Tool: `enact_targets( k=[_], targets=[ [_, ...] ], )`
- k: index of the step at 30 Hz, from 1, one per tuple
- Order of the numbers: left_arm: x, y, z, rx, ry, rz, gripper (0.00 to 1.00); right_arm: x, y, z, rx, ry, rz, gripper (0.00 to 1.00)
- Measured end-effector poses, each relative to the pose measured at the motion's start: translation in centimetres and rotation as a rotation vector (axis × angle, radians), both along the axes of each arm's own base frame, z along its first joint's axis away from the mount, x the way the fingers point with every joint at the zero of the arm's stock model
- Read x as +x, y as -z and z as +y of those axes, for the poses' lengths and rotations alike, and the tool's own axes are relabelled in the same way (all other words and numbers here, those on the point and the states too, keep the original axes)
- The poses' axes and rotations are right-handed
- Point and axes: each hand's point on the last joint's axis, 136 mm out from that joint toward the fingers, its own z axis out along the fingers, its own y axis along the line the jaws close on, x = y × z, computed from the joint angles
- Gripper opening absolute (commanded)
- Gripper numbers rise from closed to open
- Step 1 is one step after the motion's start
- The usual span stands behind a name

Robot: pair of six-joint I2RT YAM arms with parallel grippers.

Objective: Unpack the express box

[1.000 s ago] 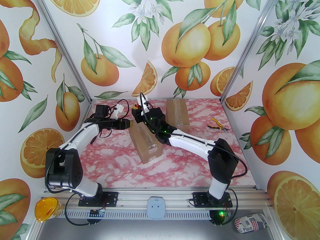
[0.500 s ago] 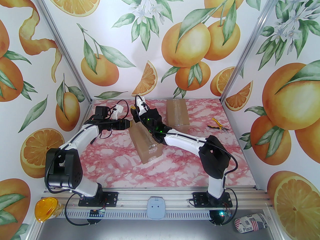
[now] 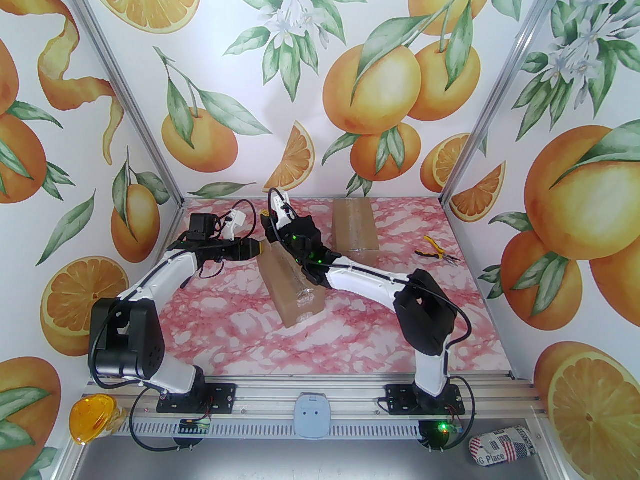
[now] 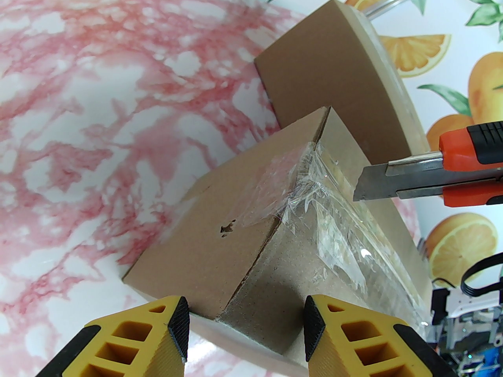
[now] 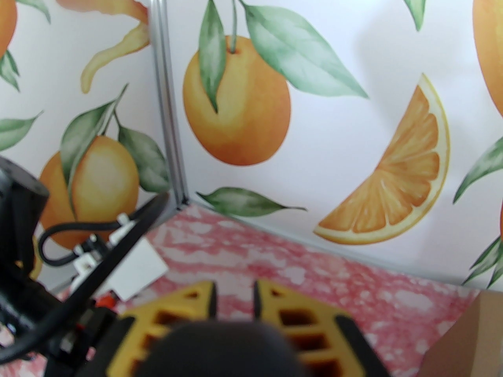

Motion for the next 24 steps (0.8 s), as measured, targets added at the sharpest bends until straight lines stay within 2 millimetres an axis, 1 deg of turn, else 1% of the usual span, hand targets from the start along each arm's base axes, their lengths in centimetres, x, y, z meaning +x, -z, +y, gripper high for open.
enact_targets(
  k=[9, 14, 24],
  targets=[
    [0.1, -0.1, 0.0, -0.01, -0.011, 0.005, 0.49, 0.5, 1.4, 0.2, -0.021, 0.012, 0.01, 0.01],
    [0.2, -0.1, 0.0, -0.014, -0.014, 0.004, 0.48, 0.7, 0.8, -0.1, -0.014, 0.036, -0.015, 0.01],
    [0.2, 0.0, 0.0, -0.023, -0.02, 0.008, 0.47, 0.9, 0.8, -0.4, -0.028, 0.061, -0.029, 0.01]
  ],
)
